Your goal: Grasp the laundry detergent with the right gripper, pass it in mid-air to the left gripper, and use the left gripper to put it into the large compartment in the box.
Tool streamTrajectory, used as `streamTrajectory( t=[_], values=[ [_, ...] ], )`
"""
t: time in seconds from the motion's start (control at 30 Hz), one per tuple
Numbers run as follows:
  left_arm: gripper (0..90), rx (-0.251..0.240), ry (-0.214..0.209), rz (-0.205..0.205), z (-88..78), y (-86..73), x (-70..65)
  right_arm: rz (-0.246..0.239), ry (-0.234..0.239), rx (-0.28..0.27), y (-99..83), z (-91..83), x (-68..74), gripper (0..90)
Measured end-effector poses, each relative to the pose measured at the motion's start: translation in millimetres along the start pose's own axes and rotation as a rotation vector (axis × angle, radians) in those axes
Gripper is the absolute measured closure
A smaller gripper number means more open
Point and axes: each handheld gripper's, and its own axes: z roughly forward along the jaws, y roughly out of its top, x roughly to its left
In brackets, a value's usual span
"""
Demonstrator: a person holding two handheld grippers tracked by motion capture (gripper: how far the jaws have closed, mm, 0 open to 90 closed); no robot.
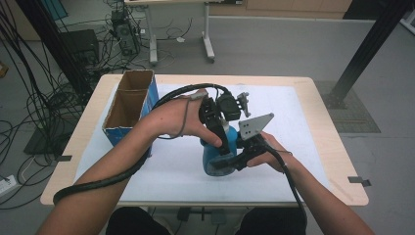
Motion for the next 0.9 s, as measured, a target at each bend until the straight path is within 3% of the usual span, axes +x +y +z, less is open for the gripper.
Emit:
streamTrajectory(
  t=[0.5,0.9],
  values=[
    [35.8,-0.001,-0.011,0.035,-2.8,3.0,-2.9,-0.010,-0.003,-0.005,1.5,-1.4,2.3,43.2],
    [37.2,0.000,-0.016,0.048,-4.3,4.2,-3.5,-0.017,-0.006,-0.008,2.3,-2.3,3.4,43.2]
  ],
)
